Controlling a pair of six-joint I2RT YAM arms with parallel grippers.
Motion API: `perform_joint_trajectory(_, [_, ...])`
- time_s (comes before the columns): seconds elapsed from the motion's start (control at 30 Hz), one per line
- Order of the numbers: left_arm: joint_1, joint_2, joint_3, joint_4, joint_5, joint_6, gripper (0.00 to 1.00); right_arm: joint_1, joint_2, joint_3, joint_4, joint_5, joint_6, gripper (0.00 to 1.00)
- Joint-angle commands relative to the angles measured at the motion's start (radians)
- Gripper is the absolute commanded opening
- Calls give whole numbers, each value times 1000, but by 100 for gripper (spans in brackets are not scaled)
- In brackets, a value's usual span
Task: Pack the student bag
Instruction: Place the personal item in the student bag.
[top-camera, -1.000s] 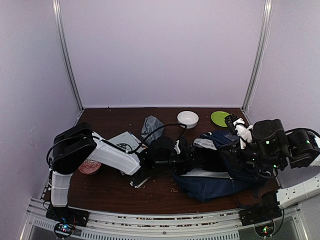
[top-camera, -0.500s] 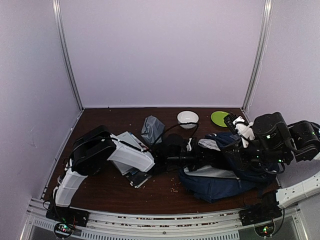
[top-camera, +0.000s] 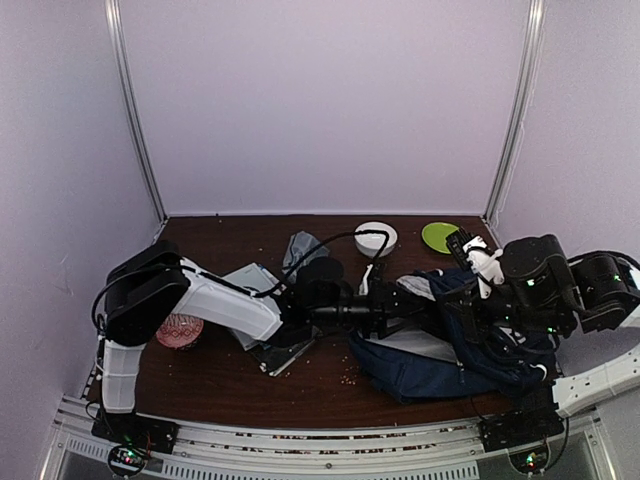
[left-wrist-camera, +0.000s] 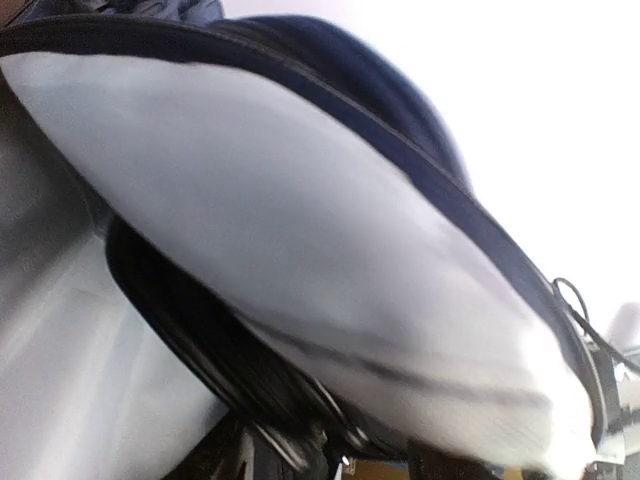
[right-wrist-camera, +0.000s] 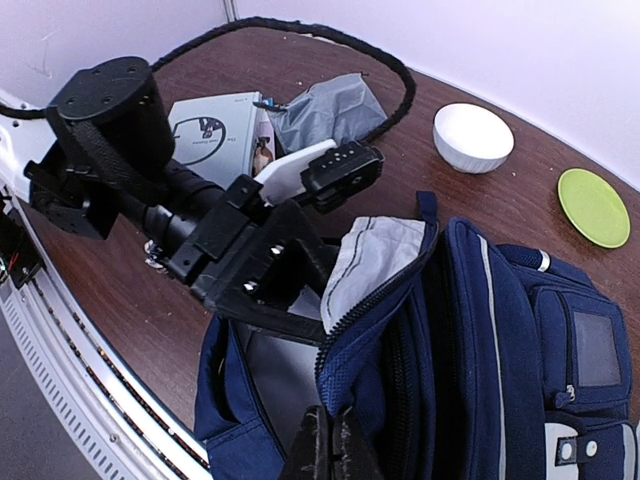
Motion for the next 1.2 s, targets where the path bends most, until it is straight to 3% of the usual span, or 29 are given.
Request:
perform_joint_trajectory(0.0, [0,-108,-44,-25,27,132,98,1,-3,-14,187,99,32,0])
perform_joint_trajectory(0.1, [0,-109,-45,-135,40,195,98,2,-4,-46,229,118,51,0])
perform_joint_trajectory(0.23, [0,-87,-41,-158,65,209,98,1,-8,-61,247,147,68,0])
perform_joint_trajectory(0.43, [6,-249,-133,-344,27,399,98,1,-52,-112,214,209,94,0])
perform_joint_trajectory(0.67, [5,-514,-169,-826,-225,711,98,8,-109,-251,186,157,163,0])
perform_joint_trajectory(0.77, [6,-513,-155,-978,-349,755,96,11,-171,-335,219,130,210,0])
perform_joint_trajectory(0.97, [6,-446,-123,-1007,-368,757,83,17,-269,-465,294,135,306,0])
perform_joint_trajectory(1.17, [6,-384,-79,-966,-341,760,64,47,-201,-454,328,158,294,0])
